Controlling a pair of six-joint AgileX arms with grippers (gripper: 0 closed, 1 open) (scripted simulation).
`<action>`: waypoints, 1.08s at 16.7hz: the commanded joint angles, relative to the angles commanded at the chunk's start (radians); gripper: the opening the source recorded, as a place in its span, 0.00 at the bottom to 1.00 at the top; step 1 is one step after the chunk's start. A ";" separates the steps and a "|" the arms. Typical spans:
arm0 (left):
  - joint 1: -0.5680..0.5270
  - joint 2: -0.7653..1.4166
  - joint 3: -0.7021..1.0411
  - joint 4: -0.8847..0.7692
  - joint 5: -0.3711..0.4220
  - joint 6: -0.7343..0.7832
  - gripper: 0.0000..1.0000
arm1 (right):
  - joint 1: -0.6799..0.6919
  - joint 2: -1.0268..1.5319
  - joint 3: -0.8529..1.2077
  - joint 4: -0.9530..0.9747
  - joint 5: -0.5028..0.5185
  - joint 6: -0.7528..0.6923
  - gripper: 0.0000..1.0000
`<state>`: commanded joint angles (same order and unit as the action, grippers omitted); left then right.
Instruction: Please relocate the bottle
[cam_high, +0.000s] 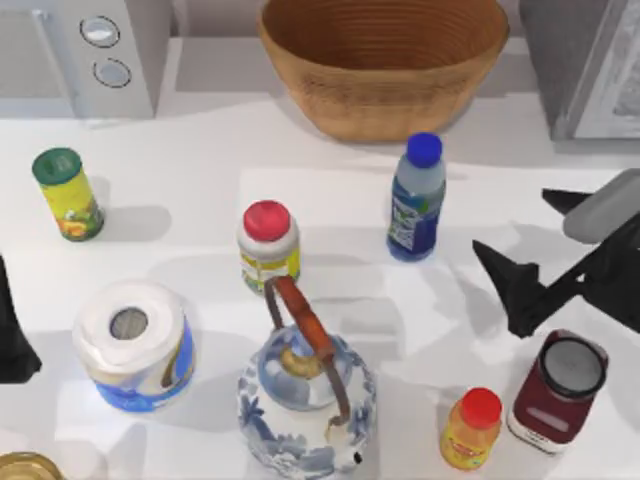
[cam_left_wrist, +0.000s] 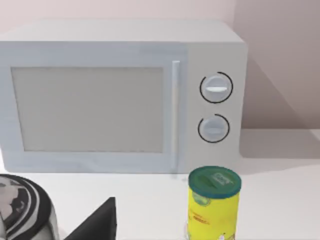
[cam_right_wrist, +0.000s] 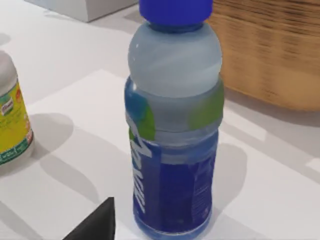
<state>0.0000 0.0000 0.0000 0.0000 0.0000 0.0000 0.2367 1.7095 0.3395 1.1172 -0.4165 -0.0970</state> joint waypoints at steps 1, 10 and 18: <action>0.000 0.000 0.000 0.000 0.000 0.000 1.00 | 0.008 0.056 0.015 0.042 -0.014 -0.002 1.00; 0.000 0.000 0.000 0.000 0.000 0.000 1.00 | 0.031 0.223 0.065 0.176 -0.058 -0.011 1.00; 0.000 0.000 0.000 0.000 0.000 0.000 1.00 | 0.075 0.307 0.221 0.112 -0.013 0.002 1.00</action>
<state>0.0000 0.0000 0.0000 0.0000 0.0000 0.0000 0.3120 2.0167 0.5605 1.2296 -0.4298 -0.0949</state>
